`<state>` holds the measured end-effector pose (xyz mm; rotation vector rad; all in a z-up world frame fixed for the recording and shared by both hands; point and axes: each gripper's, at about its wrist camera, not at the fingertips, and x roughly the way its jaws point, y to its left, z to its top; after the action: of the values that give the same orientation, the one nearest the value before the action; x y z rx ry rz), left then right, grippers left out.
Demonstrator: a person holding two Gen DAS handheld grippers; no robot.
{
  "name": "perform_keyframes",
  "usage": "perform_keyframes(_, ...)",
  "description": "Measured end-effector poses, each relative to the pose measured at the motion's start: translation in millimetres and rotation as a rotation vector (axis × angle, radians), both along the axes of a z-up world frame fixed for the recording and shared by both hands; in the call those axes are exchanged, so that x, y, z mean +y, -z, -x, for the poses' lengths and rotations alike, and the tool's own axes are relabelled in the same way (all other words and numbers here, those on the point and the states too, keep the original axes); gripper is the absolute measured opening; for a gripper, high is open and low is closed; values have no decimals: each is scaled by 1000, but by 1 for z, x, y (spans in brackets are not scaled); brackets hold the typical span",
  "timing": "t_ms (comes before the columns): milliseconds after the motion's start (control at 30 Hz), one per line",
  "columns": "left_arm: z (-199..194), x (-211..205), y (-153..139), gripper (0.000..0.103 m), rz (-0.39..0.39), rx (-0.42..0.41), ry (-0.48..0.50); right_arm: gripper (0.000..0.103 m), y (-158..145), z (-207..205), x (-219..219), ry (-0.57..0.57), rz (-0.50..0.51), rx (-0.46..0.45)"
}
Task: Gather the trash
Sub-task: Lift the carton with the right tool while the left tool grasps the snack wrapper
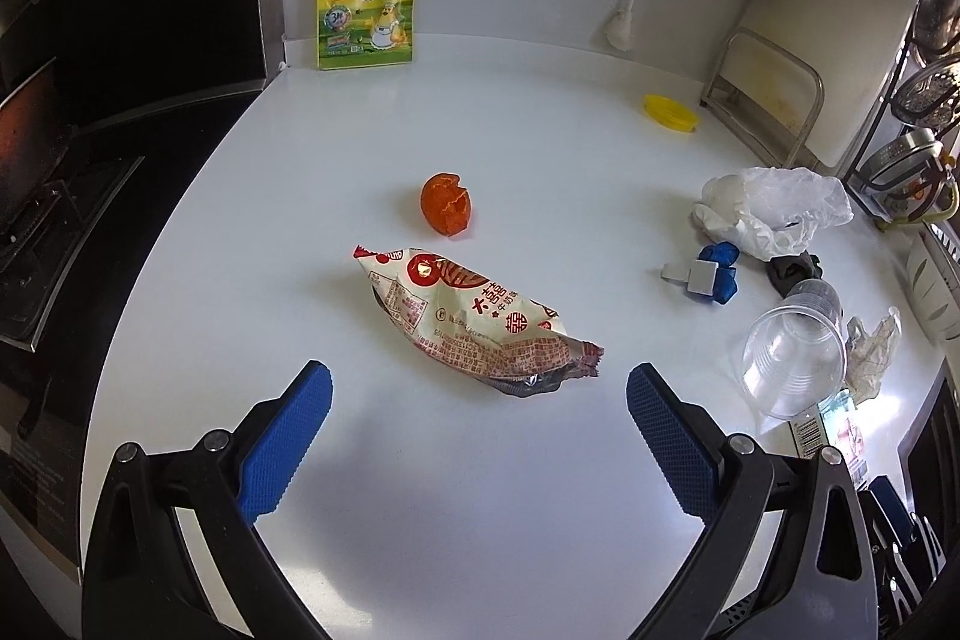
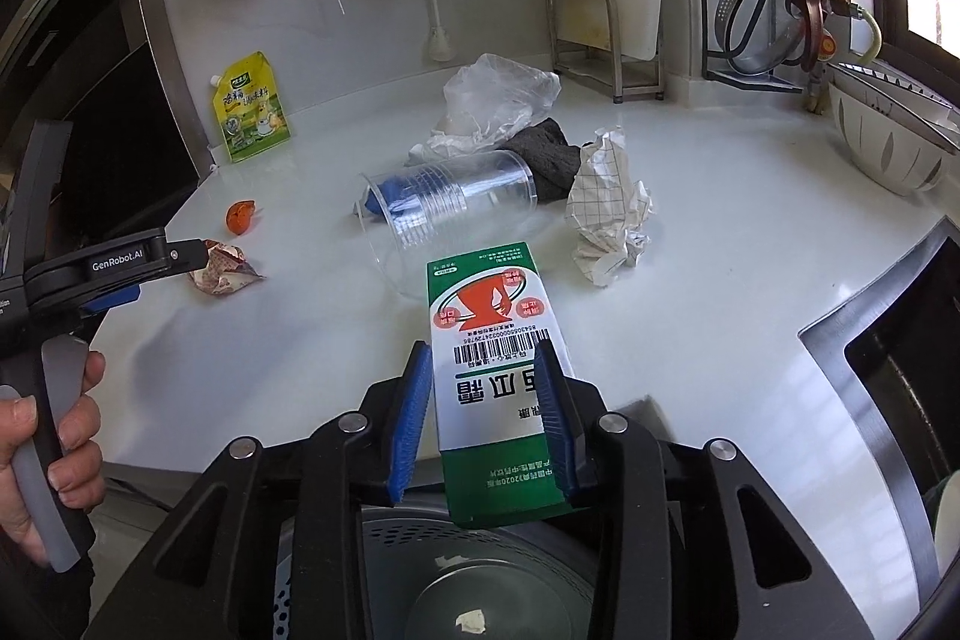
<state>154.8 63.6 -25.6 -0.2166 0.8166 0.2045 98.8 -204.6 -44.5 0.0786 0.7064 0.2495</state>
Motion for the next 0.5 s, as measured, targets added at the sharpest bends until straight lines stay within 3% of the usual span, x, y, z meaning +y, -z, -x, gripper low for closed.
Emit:
perform_keyframes(33,1,0,0,97,-2,1,0,37,0,1,1,2,3,-1)
perform_keyframes(133,4,2,-2,97,-12,-6,-2,69,-1,1,3,-2,4,-5)
perform_keyframes(367,9,5,-3,97,-24,-13,-1,72,-1,-10,-2,31,65,-7)
perform_keyframes(500,10,5,-2,97,-23,-9,4,76,7,-26,-2,-13,124,48)
